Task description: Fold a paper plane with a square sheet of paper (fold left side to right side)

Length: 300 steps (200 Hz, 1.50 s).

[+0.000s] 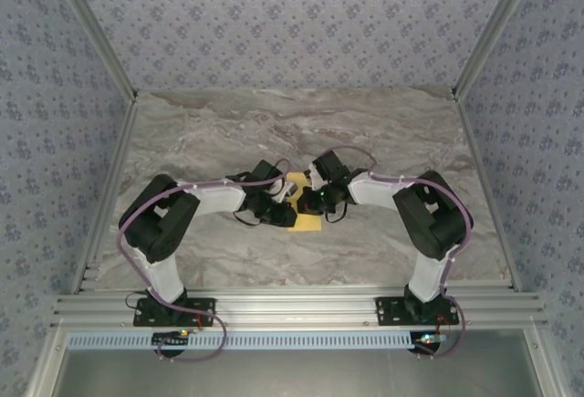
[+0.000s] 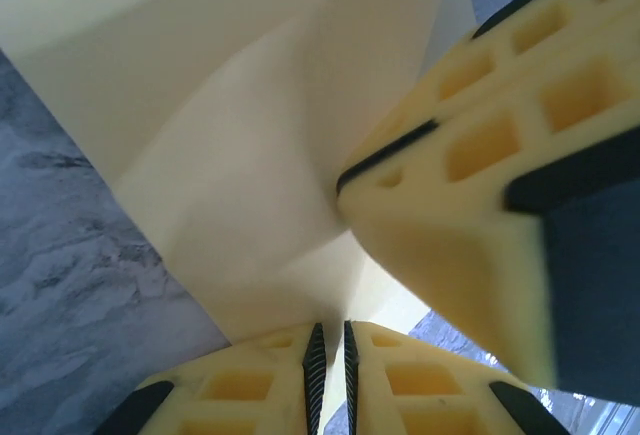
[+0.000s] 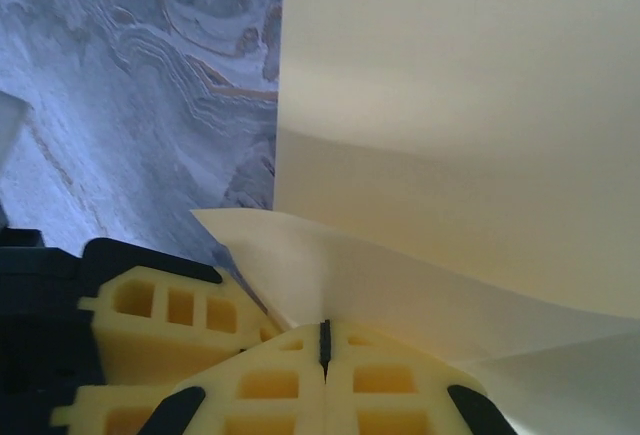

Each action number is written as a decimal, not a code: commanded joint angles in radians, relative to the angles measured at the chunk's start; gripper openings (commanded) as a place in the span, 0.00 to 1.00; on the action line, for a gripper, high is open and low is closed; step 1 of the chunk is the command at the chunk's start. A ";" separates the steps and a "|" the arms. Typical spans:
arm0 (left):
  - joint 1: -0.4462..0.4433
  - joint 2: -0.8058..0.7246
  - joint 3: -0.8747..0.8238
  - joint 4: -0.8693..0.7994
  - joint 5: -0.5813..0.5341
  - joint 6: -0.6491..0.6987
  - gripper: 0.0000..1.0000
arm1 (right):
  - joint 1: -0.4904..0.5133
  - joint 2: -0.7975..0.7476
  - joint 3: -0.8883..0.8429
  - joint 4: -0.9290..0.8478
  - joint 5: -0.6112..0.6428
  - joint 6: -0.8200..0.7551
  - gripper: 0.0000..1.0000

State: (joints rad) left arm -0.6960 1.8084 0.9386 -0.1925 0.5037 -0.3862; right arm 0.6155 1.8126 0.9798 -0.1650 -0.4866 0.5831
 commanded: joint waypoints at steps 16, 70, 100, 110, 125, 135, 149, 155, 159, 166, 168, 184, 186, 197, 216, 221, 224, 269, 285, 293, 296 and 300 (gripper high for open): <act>-0.017 0.026 -0.043 -0.061 -0.072 0.011 0.17 | 0.013 0.048 0.027 -0.029 0.005 0.003 0.01; -0.017 0.037 -0.051 -0.071 -0.083 0.010 0.17 | -0.014 0.051 0.002 -0.101 0.082 -0.055 0.01; -0.017 0.040 -0.062 -0.063 -0.083 0.007 0.17 | -0.057 0.026 -0.027 -0.074 0.078 -0.078 0.01; -0.016 0.039 -0.063 -0.061 -0.084 0.006 0.17 | -0.073 0.019 -0.031 -0.063 0.068 -0.090 0.01; -0.017 0.040 -0.064 -0.059 -0.083 0.007 0.17 | -0.097 0.012 -0.033 -0.041 0.051 -0.108 0.01; -0.016 0.042 -0.064 -0.058 -0.083 0.006 0.17 | -0.113 0.013 -0.030 -0.033 0.043 -0.117 0.01; -0.017 0.042 -0.066 -0.056 -0.083 0.004 0.17 | -0.138 0.019 -0.024 -0.031 0.034 -0.127 0.02; -0.017 0.041 -0.067 -0.053 -0.083 0.003 0.17 | -0.148 0.022 -0.021 -0.034 0.032 -0.134 0.02; -0.017 0.040 -0.068 -0.054 -0.083 0.004 0.17 | -0.153 0.023 -0.018 -0.035 0.031 -0.137 0.02; -0.018 0.039 -0.070 -0.053 -0.084 0.003 0.17 | -0.164 0.026 -0.016 -0.040 0.032 -0.143 0.02; -0.018 0.039 -0.070 -0.053 -0.085 0.004 0.17 | -0.166 0.027 -0.015 -0.043 0.033 -0.145 0.02; -0.016 0.038 -0.071 -0.051 -0.085 0.004 0.16 | -0.191 0.032 -0.012 -0.055 0.036 -0.161 0.02; -0.016 0.037 -0.070 -0.051 -0.085 0.004 0.16 | -0.194 0.033 -0.012 -0.057 0.036 -0.162 0.02; -0.017 0.037 -0.073 -0.051 -0.084 0.004 0.16 | -0.209 0.036 -0.010 -0.056 0.030 -0.167 0.02; -0.016 0.036 -0.073 -0.050 -0.083 0.003 0.17 | -0.222 0.045 -0.006 -0.059 0.016 -0.171 0.02; -0.017 0.033 -0.072 -0.050 -0.083 0.002 0.17 | -0.222 0.048 -0.004 -0.062 0.014 -0.173 0.02; -0.017 0.032 -0.071 -0.050 -0.083 0.003 0.17 | -0.222 0.049 -0.003 -0.062 0.012 -0.173 0.02; -0.016 -0.044 0.006 -0.062 -0.005 -0.002 0.20 | -0.217 0.065 -0.010 -0.060 0.005 -0.166 0.02; -0.017 -0.061 0.064 -0.075 0.038 0.001 0.22 | -0.216 0.063 -0.008 -0.062 0.007 -0.165 0.02; -0.016 -0.060 0.092 -0.085 0.052 0.005 0.23 | -0.217 0.063 -0.009 -0.063 0.008 -0.164 0.02; -0.016 -0.056 0.102 -0.087 0.056 0.007 0.23 | -0.217 0.063 -0.009 -0.063 0.008 -0.163 0.02; -0.017 -0.052 0.114 -0.093 0.061 0.012 0.23 | -0.217 0.064 -0.008 -0.064 0.008 -0.164 0.02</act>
State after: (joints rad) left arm -0.7033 1.7866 0.9623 -0.2218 0.5117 -0.3866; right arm 0.4118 1.8404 0.9695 -0.1844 -0.5423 0.4355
